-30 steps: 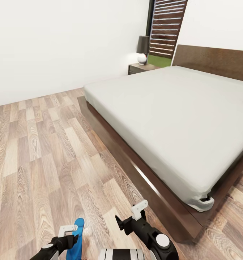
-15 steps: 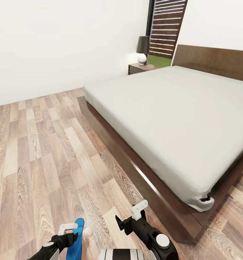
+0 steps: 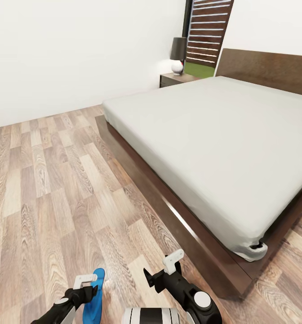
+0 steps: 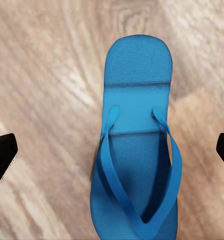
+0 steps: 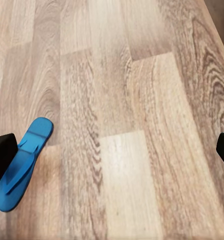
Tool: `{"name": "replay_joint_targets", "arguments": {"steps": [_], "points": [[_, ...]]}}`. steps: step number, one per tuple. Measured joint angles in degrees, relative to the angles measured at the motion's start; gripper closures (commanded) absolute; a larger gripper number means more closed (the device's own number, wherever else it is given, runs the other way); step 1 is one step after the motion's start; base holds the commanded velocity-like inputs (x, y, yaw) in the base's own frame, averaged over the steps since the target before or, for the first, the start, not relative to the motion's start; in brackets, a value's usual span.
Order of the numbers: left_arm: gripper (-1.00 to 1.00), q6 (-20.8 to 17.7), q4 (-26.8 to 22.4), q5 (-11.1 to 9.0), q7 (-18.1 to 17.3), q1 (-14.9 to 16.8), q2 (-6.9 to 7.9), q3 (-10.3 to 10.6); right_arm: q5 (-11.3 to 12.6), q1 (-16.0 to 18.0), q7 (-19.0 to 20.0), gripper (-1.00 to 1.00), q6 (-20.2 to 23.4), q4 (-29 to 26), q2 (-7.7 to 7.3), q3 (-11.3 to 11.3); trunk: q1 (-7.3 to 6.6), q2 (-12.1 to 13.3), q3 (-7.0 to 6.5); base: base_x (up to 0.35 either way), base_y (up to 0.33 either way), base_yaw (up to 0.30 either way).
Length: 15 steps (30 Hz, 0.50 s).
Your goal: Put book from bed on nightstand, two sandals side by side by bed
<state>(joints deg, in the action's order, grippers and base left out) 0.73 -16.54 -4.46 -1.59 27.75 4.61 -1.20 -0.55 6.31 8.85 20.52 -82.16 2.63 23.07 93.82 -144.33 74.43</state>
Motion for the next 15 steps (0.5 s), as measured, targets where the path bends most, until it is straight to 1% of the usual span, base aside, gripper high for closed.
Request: {"name": "replay_joint_targets", "arguments": {"steps": [15], "points": [[-1.0, -0.1, -0.7, 0.0, 0.7, 0.0, -0.24, 0.0, 0.0, 0.0, 0.0, -1.0, 0.0, 0.0, -0.05, 0.0, 0.0, 0.0, 0.0, 0.0, 0.0, 0.0]]}}
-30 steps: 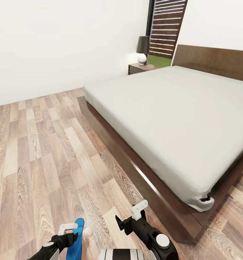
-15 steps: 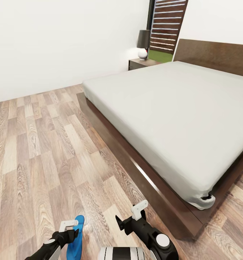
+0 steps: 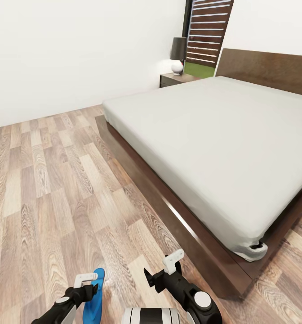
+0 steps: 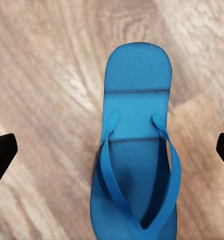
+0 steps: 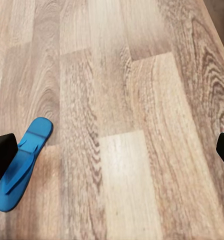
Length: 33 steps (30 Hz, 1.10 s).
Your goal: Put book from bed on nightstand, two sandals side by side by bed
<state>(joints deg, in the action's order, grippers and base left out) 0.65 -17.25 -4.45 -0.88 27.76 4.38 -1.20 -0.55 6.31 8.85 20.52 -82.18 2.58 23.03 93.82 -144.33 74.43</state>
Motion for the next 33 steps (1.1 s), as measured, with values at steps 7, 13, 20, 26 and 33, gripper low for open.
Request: {"name": "replay_joint_targets", "arguments": {"steps": [7, 13, 20, 26, 33], "points": [[-1.0, 0.0, -0.1, 0.0, 0.1, 0.0, -0.28, 0.0, 0.0, 0.0, 0.0, -1.0, 0.0, 0.0, 0.03, 0.0, 0.0, 0.0, 0.0, 0.0, 0.0, 0.0], [-1.0, 0.1, 0.0, 0.0, 0.1, 0.0, -0.6, 0.0, 0.0, 0.0, 0.0, -1.0, 0.0, 0.0, 0.04, 0.0, 0.0, 0.0, 0.0, 0.0, 0.0, 0.0], [-1.0, 0.1, 0.1, 0.0, 0.1, 0.0, -0.72, 0.0, 0.0, 0.0, 0.0, -1.0, 0.0, 0.0, 0.04, 0.0, 0.0, 0.0, 0.0, 0.0, 0.0, 0.0], [-1.0, 0.1, 0.1, 0.1, 0.0, 0.0, -0.76, 0.1, 0.0, 0.0, 0.0, -1.0, 0.0, 0.0, 0.04, 0.0, 0.0, 0.0, 0.0, 0.0, 0.0, 0.0], [-1.0, 0.2, 0.4, 0.2, 0.0, 0.0, -1.31, 0.1, 0.0, 0.0, 0.0, -1.0, 0.0, 0.0, 0.04, 0.0, 0.16, -0.1, 1.32, 0.0, 0.0, 0.0]]}}
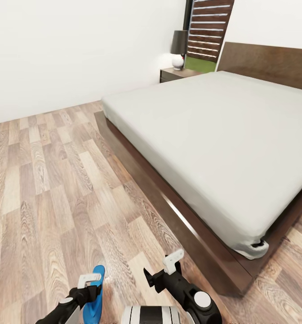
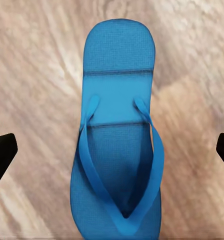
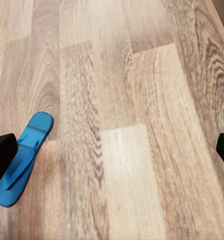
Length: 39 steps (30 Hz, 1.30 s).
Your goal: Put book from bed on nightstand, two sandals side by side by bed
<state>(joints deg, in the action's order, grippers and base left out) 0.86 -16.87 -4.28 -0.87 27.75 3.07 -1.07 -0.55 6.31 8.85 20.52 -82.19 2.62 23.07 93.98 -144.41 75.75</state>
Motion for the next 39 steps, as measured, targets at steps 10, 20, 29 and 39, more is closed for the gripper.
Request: {"name": "replay_joint_targets", "arguments": {"steps": [10, 20, 29, 39], "points": [[-1.0, 0.2, 0.2, 0.0, 0.0, 0.0, -0.31, 0.1, 0.0, 0.0, 0.0, -1.0, 0.0, 0.0, 0.0, 0.4, 0.26, -0.1, 2.22, 0.0, 0.0, 0.0], [-1.0, 0.2, 0.2, 0.1, 0.0, 0.0, -0.4, 0.1, 0.0, 0.0, 0.0, -1.0, 0.0, 0.0, 0.0, 1.3, 0.33, -0.2, 2.89, 0.0, 0.0, 0.0], [-1.0, 0.3, 0.2, 0.1, 0.0, 0.0, -0.33, 0.2, 0.0, 0.0, 0.0, -1.0, 0.0, 0.0, 0.0, 1.5, 0.33, -0.2, 2.89, 0.0, 0.0, 0.0], [-1.0, 0.4, -0.1, 0.0, 0.0, 0.0, -0.17, 0.4, 0.0, 0.0, 0.0, -1.0, 0.0, 0.0, 0.0, 1.6, 0.33, -0.2, 2.89, 0.0, 0.0, 0.0]]}}
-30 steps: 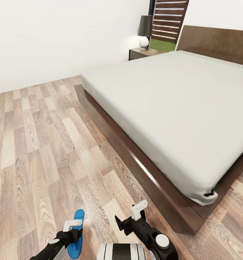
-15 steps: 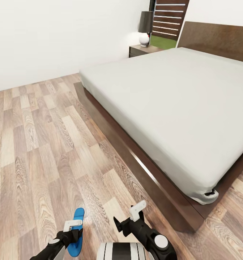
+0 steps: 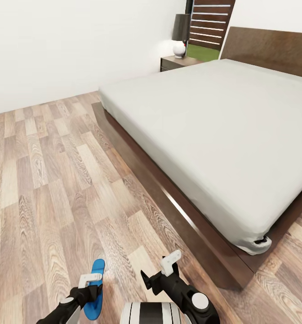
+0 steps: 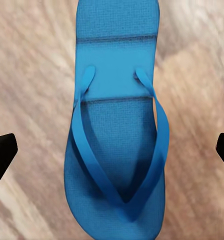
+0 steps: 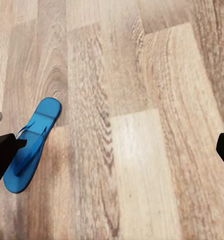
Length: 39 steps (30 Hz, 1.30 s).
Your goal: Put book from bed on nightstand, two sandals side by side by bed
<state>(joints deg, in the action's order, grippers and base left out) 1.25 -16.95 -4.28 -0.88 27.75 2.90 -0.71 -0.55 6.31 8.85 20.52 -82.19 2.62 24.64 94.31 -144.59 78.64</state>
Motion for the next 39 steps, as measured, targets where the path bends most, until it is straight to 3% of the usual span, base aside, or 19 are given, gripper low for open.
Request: {"name": "replay_joint_targets", "arguments": {"steps": [39], "points": [[-1.0, 0.0, -0.2, 0.0, 0.0, 0.0, -0.03, -0.1, 0.0, 0.0, 0.0, -1.0, 0.0, 0.0, 0.0, 0.1, 0.0, 0.0, 0.0, 0.012, 0.0, 0.0]]}}
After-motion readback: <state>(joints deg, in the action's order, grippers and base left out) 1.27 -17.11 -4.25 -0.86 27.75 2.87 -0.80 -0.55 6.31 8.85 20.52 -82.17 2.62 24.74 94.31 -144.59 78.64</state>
